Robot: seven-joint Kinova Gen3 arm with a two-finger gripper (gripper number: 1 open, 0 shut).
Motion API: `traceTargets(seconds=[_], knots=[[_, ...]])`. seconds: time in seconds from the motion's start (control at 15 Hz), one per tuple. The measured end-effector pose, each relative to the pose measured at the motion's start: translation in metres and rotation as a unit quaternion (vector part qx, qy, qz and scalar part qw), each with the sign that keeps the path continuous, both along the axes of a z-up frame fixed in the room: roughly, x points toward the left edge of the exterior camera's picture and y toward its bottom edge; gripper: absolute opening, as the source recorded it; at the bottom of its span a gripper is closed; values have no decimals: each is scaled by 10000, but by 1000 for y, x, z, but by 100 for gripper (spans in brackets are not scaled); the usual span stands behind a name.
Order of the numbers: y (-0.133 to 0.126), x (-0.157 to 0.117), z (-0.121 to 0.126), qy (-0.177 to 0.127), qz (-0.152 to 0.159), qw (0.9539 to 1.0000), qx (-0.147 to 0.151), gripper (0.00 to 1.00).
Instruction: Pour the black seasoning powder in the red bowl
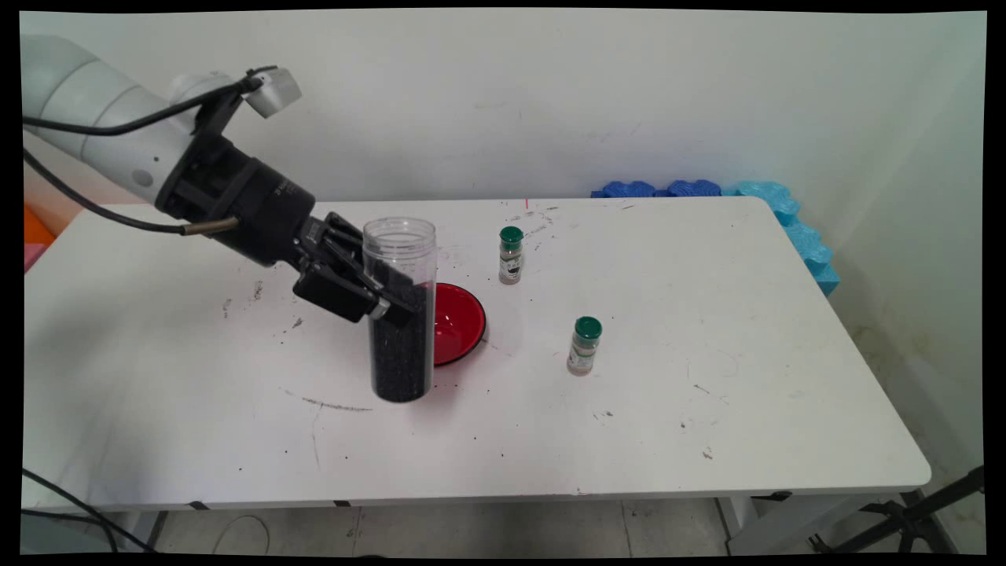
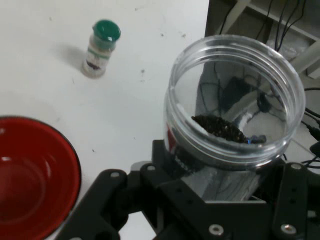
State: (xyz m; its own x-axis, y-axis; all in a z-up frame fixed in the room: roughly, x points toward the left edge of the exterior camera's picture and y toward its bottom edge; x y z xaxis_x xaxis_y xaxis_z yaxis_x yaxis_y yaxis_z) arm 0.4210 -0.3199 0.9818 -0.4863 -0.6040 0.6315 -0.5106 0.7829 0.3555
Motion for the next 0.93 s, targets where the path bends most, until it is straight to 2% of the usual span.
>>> traceTargets(seconds=[0.47, 0.93], knots=[[-7, -3, -18, -156, 280, 9973, 666, 0], [-26, 1, -35, -99, 827, 9872, 1360, 0]])
